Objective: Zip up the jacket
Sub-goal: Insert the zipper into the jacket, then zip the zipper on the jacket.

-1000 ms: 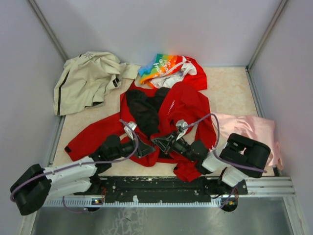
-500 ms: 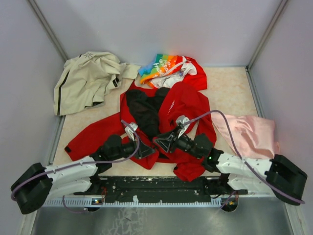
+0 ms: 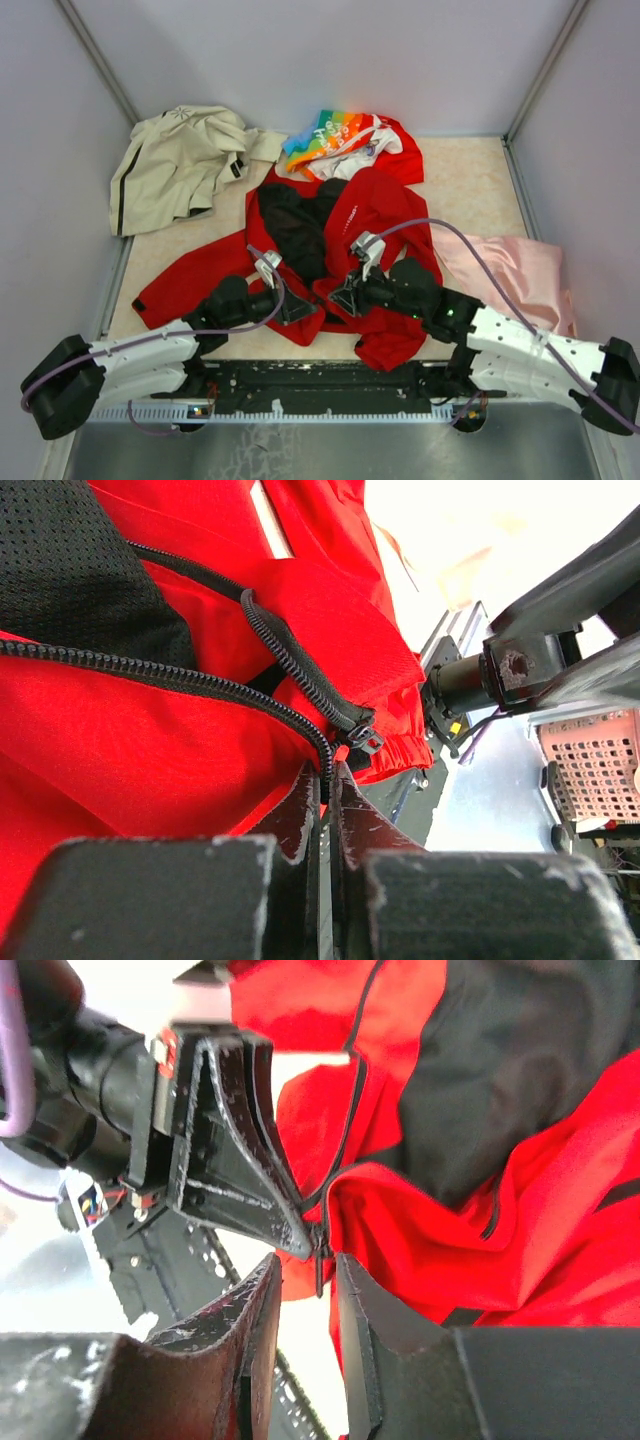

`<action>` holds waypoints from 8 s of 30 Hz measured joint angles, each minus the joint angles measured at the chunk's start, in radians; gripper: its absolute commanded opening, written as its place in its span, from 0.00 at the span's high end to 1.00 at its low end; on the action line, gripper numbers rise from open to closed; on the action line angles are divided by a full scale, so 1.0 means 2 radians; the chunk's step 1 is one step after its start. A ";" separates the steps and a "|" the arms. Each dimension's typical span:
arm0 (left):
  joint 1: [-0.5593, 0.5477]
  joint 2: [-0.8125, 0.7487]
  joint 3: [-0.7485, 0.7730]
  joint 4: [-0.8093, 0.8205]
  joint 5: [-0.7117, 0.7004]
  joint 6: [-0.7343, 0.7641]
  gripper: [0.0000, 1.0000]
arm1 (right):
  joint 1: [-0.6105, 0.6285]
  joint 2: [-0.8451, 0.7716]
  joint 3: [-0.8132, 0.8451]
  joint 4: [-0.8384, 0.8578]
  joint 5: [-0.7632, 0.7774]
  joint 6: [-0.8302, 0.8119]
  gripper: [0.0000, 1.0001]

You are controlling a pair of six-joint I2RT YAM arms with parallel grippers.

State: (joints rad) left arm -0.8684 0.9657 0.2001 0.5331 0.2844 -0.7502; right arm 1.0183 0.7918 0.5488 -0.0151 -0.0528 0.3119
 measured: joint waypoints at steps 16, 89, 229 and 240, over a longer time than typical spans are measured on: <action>0.000 0.002 0.000 0.007 0.012 -0.002 1.00 | 0.027 0.094 0.006 -0.031 -0.002 0.099 0.72; 0.000 0.020 0.000 0.035 0.044 -0.019 1.00 | -0.013 0.080 -0.081 0.129 -0.079 0.027 0.76; 0.000 0.009 0.000 0.033 0.059 -0.019 1.00 | 0.226 0.096 -0.121 0.181 0.283 -0.470 0.81; 0.000 0.009 0.000 0.033 0.062 -0.019 1.00 | 0.226 0.106 -0.124 0.204 0.285 -0.472 0.77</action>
State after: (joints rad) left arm -0.8680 0.9833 0.1997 0.5991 0.4080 -0.7883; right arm 1.4700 1.0046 0.3008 0.3923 0.5163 -0.6331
